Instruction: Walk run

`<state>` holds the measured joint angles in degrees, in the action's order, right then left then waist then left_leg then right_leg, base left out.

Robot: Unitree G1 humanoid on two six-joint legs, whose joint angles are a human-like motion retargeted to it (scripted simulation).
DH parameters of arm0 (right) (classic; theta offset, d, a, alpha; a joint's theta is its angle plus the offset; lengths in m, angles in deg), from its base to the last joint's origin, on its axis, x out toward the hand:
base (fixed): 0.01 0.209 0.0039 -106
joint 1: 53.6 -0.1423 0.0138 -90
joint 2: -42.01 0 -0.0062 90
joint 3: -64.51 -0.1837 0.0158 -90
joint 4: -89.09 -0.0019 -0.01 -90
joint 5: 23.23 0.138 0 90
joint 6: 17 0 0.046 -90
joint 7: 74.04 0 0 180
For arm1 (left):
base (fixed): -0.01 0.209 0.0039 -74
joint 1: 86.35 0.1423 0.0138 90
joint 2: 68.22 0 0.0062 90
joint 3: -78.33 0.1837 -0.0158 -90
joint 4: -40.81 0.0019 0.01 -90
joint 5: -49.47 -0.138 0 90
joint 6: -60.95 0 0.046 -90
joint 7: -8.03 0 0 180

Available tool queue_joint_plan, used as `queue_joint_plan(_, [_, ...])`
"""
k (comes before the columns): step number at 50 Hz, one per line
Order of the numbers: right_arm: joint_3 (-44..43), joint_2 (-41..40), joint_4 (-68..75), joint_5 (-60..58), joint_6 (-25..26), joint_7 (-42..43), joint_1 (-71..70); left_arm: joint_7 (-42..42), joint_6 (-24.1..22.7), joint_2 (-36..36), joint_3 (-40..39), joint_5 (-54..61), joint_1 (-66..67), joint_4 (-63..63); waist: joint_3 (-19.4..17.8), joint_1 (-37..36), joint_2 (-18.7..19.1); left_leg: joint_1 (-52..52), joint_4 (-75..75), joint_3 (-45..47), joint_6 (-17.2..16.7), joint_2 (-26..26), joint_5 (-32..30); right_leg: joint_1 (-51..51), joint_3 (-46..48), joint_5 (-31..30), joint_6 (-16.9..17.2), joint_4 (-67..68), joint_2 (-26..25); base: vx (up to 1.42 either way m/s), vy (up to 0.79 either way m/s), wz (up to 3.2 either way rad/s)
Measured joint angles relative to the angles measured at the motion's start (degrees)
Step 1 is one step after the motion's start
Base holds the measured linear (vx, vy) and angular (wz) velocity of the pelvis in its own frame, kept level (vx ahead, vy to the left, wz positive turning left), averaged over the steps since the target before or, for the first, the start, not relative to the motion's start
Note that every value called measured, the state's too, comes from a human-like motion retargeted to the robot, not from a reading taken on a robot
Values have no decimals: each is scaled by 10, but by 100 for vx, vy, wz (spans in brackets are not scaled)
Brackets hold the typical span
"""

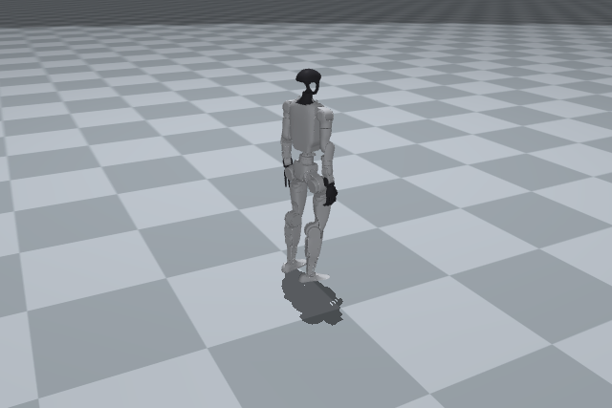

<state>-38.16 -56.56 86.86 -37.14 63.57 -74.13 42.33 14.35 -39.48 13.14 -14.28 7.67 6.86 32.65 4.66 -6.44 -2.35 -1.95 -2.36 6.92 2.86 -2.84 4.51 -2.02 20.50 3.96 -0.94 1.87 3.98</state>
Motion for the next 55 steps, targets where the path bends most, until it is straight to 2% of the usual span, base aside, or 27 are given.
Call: queue_joint_plan(55, [1, 0, 0, -6, 2, 0, 2, 2, 1, 0, 2, 0, 3, -1, 1, -1, 4, 20, 4, 6, -3, 4, 5, 22, 5, 10, -1, -3, -5, 0, 0, 0])
